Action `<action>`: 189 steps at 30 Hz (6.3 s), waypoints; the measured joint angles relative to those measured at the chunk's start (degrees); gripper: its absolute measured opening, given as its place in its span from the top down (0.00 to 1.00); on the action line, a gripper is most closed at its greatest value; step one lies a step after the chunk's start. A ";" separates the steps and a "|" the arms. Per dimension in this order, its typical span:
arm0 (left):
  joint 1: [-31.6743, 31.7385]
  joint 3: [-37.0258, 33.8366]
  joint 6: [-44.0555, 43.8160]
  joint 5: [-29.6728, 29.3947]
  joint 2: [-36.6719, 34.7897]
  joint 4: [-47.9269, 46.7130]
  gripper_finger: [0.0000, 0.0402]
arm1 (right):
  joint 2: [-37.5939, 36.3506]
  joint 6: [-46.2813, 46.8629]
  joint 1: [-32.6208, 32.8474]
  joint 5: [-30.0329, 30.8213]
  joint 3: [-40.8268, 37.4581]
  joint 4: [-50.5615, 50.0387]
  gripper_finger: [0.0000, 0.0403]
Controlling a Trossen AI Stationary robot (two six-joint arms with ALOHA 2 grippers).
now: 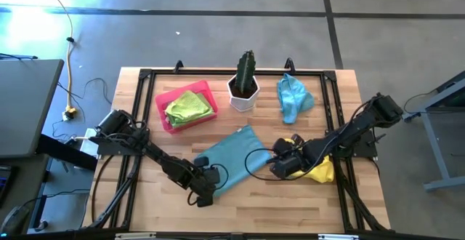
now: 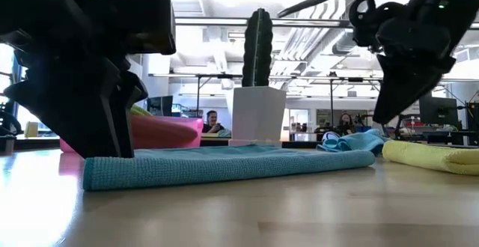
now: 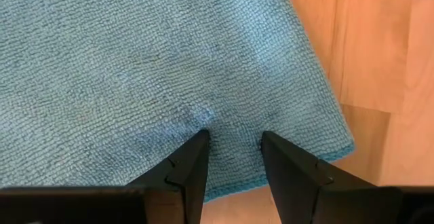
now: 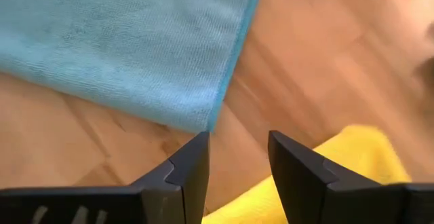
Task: Fold microfiber towels
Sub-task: Fold the bottom blue microfiber cloth, then put the folded bottom blue microfiber cloth into the transparent pink bin
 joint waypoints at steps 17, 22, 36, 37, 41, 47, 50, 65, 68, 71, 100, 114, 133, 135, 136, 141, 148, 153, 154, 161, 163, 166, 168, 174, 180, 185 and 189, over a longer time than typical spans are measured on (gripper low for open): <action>0.15 0.23 -2.72 -0.06 -0.44 0.71 0.67 | 0.22 10.22 -1.78 -0.54 -0.18 3.35 0.44; 0.13 1.53 -1.12 -0.11 -1.11 1.12 0.67 | 0.22 10.23 -2.50 -0.59 -0.18 3.41 0.44; -1.77 2.44 -1.85 -0.38 -1.11 -0.84 0.67 | 0.63 11.36 -2.59 -1.00 -0.18 4.17 0.44; -2.04 2.43 -2.27 -0.40 -1.11 -0.86 0.67 | 0.63 11.85 -2.59 -1.04 -0.18 4.33 0.44; -3.05 2.45 -2.97 -0.77 -1.14 -1.12 0.67 | 0.63 12.84 -2.59 -1.67 -0.18 4.75 0.44; -3.37 2.45 -3.16 -1.61 -1.14 -1.23 0.67 | 1.64 14.05 -2.59 -1.69 -0.18 5.22 0.44; -3.37 2.45 -3.16 -2.02 -1.16 -1.21 0.67 | 4.49 15.23 -2.61 -1.66 -0.18 7.05 0.44; -3.37 2.45 -4.03 -1.93 -1.18 -1.21 0.67 | 12.33 13.58 -2.59 -3.01 -0.18 13.69 0.52; -3.37 2.45 -4.02 -1.78 -1.20 -1.21 0.67 | 12.37 13.80 -2.61 -3.01 -0.18 13.82 0.59; -3.37 2.45 -4.03 -1.75 -1.20 -1.21 0.67 | 12.42 13.95 -2.61 -2.95 -0.20 14.30 0.68; -5.18 2.51 -6.03 -2.35 -13.11 -8.52 0.67 | 3.52 -1.12 -11.38 -7.72 2.01 3.07 0.99; -10.47 2.46 -4.43 -9.41 -19.12 -9.99 0.67 | 7.37 -4.31 -8.35 -9.57 4.61 26.05 0.99; -16.90 2.47 -7.24 -14.93 -19.76 -10.04 0.67 | 29.12 -9.88 -1.67 -15.76 22.77 39.25 0.99; -17.47 2.47 -7.82 -15.33 -19.74 -10.10 0.67 | 30.52 -10.49 -1.24 -16.84 25.58 35.68 0.99; -17.74 2.47 -7.98 -15.47 -19.74 -10.10 0.67 | 30.96 -10.89 -1.01 -16.98 26.72 33.54 0.99; -18.43 2.47 -8.34 -17.05 -19.74 -10.15 0.67 | 31.95 -13.39 -0.86 -16.98 29.24 27.49 0.96; -18.41 2.43 -8.46 -17.11 -19.71 -10.26 0.67 | 30.94 -19.08 -0.80 -27.56 29.31 27.30 0.72; -18.41 2.21 -4.03 -17.11 -19.02 -10.28 0.67 | 30.34 -29.82 1.20 -30.66 29.31 26.53 0.60; -18.40 2.21 -2.84 -17.12 -18.84 -10.21 0.67 | 30.34 -32.47 1.80 -27.93 29.31 25.76 0.59; -17.45 2.14 -0.95 -18.04 -16.41 -10.00 0.67 | 32.81 -52.77 4.76 -9.22 29.13 22.36 0.57; -17.38 2.14 -0.95 -18.13 -15.91 -10.06 0.67 | 33.56 -57.70 5.06 -8.47 29.15 23.65 0.57; -17.40 2.14 -0.96 -18.39 -15.74 -10.04 0.67 | 34.28 -62.00 5.10 -8.39 29.13 24.45 0.57; -17.40 2.14 -1.01 -18.39 -15.58 -10.06 0.67 | 34.29 -63.38 4.94 -8.14 29.18 25.22 0.57; -17.35 2.14 -1.36 -18.63 -15.58 -9.91 0.67 | 34.29 -66.02 5.77 -6.33 29.94 25.64 0.57; -16.75 2.14 -1.37 -18.61 -15.58 -9.86 0.67 | 34.29 -68.62 6.19 -3.88 29.94 27.07 0.57; -16.33 2.14 -1.39 -18.74 -15.58 -9.84 0.67 | 34.27 -69.92 6.18 -4.49 29.94 28.18 0.57; -16.29 2.14 -1.39 -18.76 -15.58 -9.82 0.67 | 34.27 -67.13 4.51 -5.55 29.94 28.05 0.57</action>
